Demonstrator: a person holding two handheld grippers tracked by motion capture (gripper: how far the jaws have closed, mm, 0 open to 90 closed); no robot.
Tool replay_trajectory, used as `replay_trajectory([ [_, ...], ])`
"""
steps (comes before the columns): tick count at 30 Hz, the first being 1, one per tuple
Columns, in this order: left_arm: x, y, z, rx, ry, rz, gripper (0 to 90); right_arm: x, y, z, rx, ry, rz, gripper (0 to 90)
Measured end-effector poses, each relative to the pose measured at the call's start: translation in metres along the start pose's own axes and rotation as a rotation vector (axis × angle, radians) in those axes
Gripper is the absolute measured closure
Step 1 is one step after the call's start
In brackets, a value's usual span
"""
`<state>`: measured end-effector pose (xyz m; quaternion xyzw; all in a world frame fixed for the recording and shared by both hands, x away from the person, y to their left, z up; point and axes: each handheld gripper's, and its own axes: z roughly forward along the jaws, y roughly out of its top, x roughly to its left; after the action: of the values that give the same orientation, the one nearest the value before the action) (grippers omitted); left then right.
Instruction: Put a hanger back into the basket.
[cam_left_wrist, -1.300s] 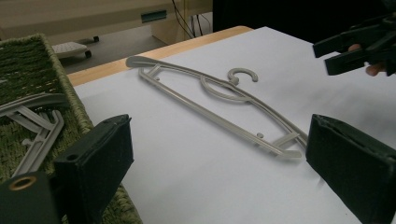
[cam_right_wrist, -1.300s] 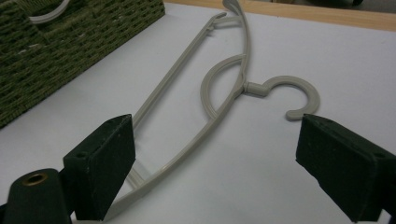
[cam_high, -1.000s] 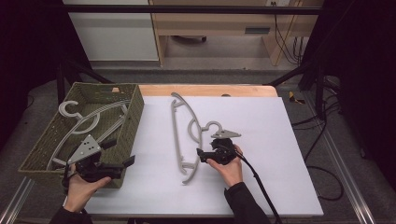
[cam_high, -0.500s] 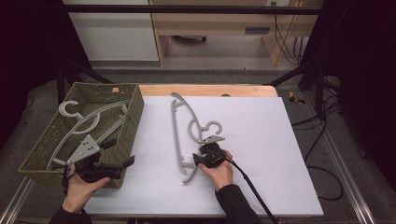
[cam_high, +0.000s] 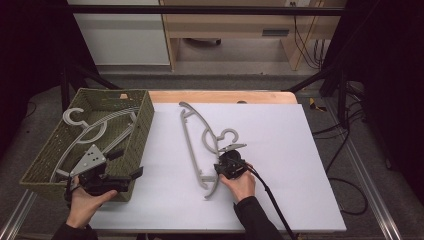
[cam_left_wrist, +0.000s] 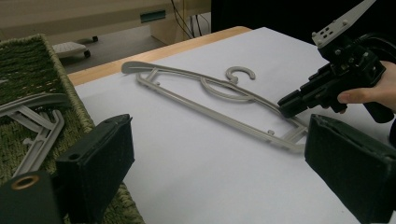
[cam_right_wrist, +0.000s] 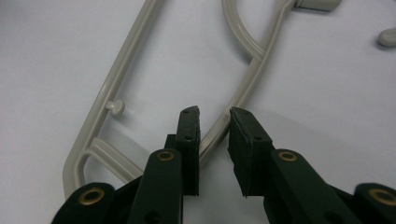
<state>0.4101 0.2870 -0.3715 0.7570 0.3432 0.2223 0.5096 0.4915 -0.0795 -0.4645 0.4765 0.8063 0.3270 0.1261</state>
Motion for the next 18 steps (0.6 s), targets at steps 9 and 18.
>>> replay_trajectory([
  [9, -0.0009, -0.0001, 0.0009, 0.002, -0.004, 0.002, 7.7, -0.0001, -0.0062, 0.0041, -0.016, -0.028, 0.020, 67.4],
  [18, -0.0006, 0.0002, -0.0003, -0.002, -0.005, -0.001, 7.6, -0.0079, -0.0058, -0.0018, 0.025, -0.038, 0.045, 72.1],
])
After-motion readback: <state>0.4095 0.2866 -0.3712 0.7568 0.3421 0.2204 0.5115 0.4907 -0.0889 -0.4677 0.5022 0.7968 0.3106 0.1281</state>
